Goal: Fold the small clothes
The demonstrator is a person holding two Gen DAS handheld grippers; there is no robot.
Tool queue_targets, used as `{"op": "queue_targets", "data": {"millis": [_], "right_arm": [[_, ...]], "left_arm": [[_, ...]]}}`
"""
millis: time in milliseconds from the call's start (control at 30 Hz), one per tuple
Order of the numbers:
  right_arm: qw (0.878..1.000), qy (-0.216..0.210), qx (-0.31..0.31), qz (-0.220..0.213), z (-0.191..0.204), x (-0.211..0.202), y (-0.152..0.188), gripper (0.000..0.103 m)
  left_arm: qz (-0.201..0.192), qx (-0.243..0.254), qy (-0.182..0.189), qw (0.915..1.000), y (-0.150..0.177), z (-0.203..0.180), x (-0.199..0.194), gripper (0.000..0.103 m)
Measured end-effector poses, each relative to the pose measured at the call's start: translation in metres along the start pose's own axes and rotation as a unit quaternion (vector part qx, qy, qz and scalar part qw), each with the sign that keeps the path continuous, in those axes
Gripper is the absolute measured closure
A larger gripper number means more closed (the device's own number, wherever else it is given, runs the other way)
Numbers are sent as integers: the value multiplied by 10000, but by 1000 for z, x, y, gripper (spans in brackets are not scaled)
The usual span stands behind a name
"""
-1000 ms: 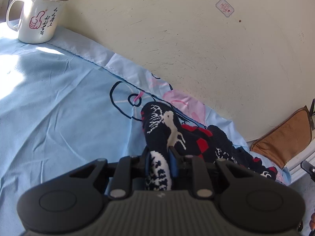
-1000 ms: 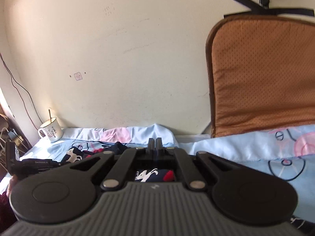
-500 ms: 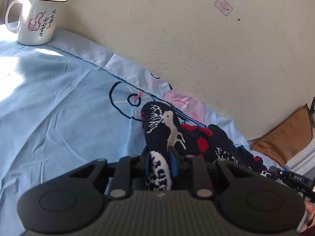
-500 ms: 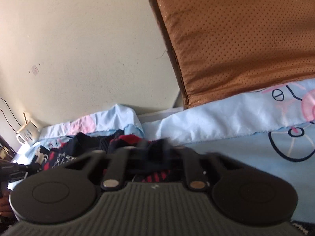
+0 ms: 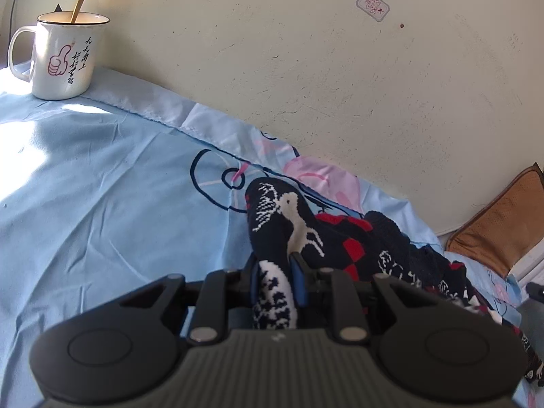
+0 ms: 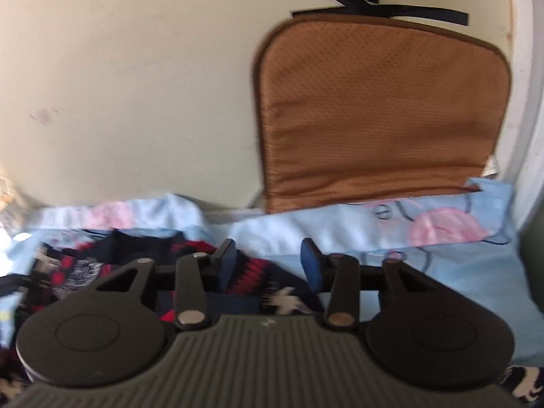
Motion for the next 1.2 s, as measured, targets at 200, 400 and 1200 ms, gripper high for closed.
{"op": "queue_targets", "data": {"millis": [200, 400, 1200], "right_arm": [[9917, -1258, -191, -173, 38, -16, 44, 56], [9819, -1501, 871, 756, 6, 35, 69, 94], [8956, -245, 4272, -1215, -228, -77, 82, 92]], "left_arm": [[53, -6, 16, 10000, -1, 1, 1, 83], [124, 215, -102, 9996, -1, -4, 3, 83], [287, 956, 336, 9944, 14, -50, 1, 85]]}}
Point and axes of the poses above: each gripper's, at about its wrist camera, not at the fingertips, and x roughly the way its jaws point, z to its left, y to its underside, the point moved 4 cm from there along x, roughly the way its jaws point, and after that the axes turned 11 degrees about x, right-handed, at the moved point
